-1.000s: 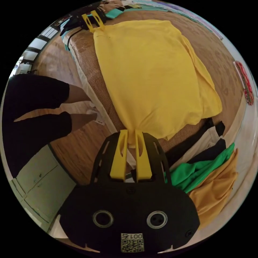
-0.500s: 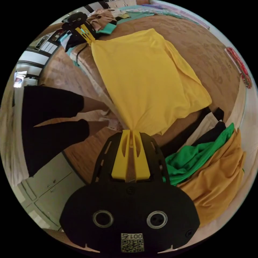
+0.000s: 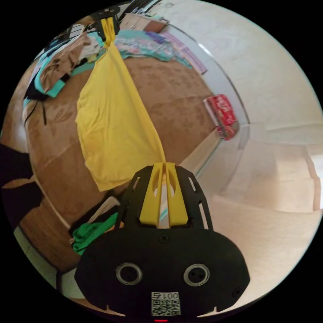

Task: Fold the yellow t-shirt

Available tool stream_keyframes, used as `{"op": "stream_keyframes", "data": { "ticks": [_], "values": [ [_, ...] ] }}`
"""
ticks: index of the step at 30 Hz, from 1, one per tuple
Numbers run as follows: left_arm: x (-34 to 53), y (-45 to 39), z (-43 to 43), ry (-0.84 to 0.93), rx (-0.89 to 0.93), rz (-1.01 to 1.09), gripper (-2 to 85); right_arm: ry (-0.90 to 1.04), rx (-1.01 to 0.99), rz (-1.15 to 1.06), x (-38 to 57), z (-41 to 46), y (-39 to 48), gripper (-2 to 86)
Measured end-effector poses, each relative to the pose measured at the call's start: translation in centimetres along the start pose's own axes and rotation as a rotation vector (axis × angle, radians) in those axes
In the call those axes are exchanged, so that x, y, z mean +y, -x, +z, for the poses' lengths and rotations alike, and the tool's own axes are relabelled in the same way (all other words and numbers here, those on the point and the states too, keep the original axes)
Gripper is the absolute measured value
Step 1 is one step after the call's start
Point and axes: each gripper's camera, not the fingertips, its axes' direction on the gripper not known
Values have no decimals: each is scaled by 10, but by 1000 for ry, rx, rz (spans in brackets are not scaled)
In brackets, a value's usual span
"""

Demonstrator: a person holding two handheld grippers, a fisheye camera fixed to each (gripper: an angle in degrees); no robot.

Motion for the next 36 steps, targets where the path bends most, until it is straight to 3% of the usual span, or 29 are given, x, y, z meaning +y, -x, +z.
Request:
{"op": "stream_keyframes", "data": {
  "ticks": [6, 12, 19, 22, 30, 32, 36],
  "values": [
    [-2, -11, -46, -81, -271, -67, -9, -73, 228, 47, -23, -30, -19, 8],
    [14, -84, 25, -15, -497, -112, -9, -72, 214, 56, -18, 21, 41, 8],
    [54, -177, 130, 157, -147, -158, -9, 141, -30, -58, 17, 116, 171, 7],
    [63, -206, 133, 169, -137, -108, -9, 168, -35, -97, 35, 123, 203, 7],
    [64, -207, 105, 137, -47, -67, -7, 183, -161, 11, 62, 121, 193, 10],
    [66, -206, 108, 164, -22, -87, -5, 199, -274, 28, 74, 131, 194, 11],
    [83, -194, 125, 334, 245, -367, 9, 266, -492, 119, 101, 161, 190, 12]
  ]
}}
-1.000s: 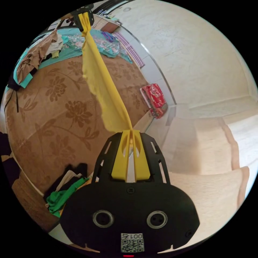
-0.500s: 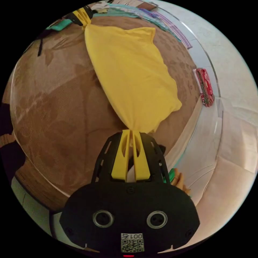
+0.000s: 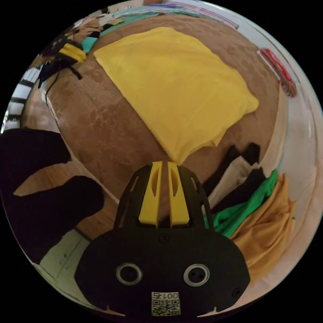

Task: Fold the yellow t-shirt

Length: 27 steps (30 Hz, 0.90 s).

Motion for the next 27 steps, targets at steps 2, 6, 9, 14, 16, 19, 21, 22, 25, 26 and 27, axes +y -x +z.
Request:
{"op": "stream_keyframes", "data": {
  "ticks": [2, 6, 9, 14, 16, 19, 21, 22, 25, 26, 27],
  "values": [
    [6, 0, -12, -29, 105, -74, 15, -55, -28, 78, 18, 0, -22, 11],
    [-31, -45, -54, -181, 74, -73, 37, -156, 110, 162, 29, -8, -67, 9],
    [-105, -99, -72, -293, 66, 106, 76, -214, 173, 168, 20, -1, -118, 7],
    [-207, -166, -83, -359, -18, 328, 103, -319, 150, 167, 13, 18, -191, 6],
    [-234, -181, -76, -334, -46, 408, 107, -354, 164, 150, 18, 27, -204, 6],
    [-253, -188, -66, -258, -50, 475, 111, -371, 152, 132, 28, 50, -221, 6],
    [-260, -181, -64, -234, -28, 445, 106, -390, 123, 137, 36, 63, -232, 6],
    [-265, -176, -63, -218, -8, 424, 101, -403, 94, 142, 40, 72, -239, 7],
    [-274, -164, -63, -216, -23, 421, 72, -433, 62, 175, 51, 93, -257, 7],
    [-276, -162, -62, -215, -22, 425, 66, -441, 50, 193, 54, 102, -264, 7],
    [-280, -157, -62, -205, -12, 435, 61, -443, 43, 201, 56, 106, -268, 7]
  ]
}}
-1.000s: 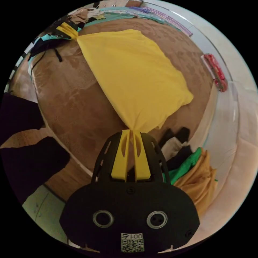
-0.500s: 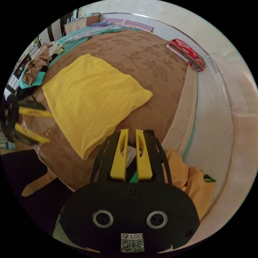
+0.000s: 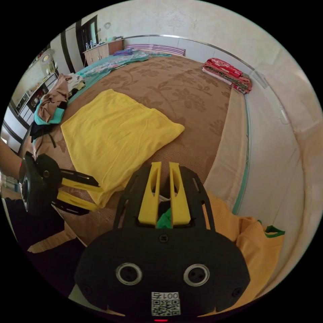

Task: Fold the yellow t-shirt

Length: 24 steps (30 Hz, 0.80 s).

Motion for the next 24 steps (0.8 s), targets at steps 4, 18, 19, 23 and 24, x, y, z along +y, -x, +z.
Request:
{"op": "stream_keyframes", "data": {
  "ticks": [4, 18, 19, 23, 24],
  "values": [
    [2, 16, -1, -6, -31, 23, 22, -7, -12, 34, 18, 22, -22, 8],
    [78, 151, -46, -293, 311, -359, -9, -46, -786, 1024, 137, 96, -92, 41],
    [83, 159, -47, -301, 323, -362, -9, -90, -888, 1133, 148, 108, -91, 52],
    [98, 184, -48, -325, 388, -378, -8, -352, -1186, 1493, 186, 157, -83, 121],
    [102, 191, -47, -330, 404, -375, -8, -401, -1217, 1532, 190, 164, -81, 129]
  ]
}}
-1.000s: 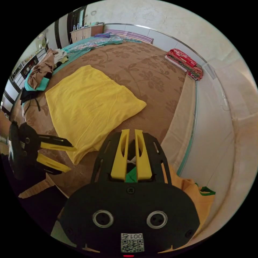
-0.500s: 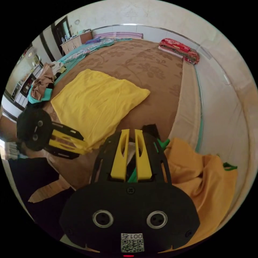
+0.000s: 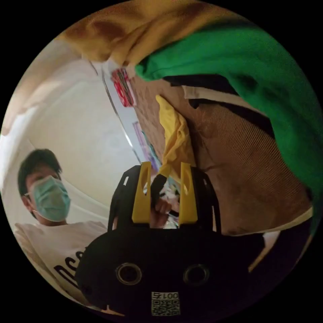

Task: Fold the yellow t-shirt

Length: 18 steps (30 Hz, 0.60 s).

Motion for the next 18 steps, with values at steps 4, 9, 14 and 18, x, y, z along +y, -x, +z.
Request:
{"op": "stream_keyframes", "data": {
  "ticks": [4, 9, 14, 18],
  "values": [
    [3, 23, -10, 19, 27, 47, -8, -63, -157, 96, -15, 20, -34, 168],
    [13, 47, -18, 36, 71, 89, -8, -57, -255, 153, -40, 53, -57, 178],
    [32, 72, -25, 24, 108, 102, -8, 25, -331, 141, -76, 97, -59, 175],
    [51, 96, -33, -20, 135, 84, -8, 83, -305, 120, -98, 123, -52, 164]
  ]
}}
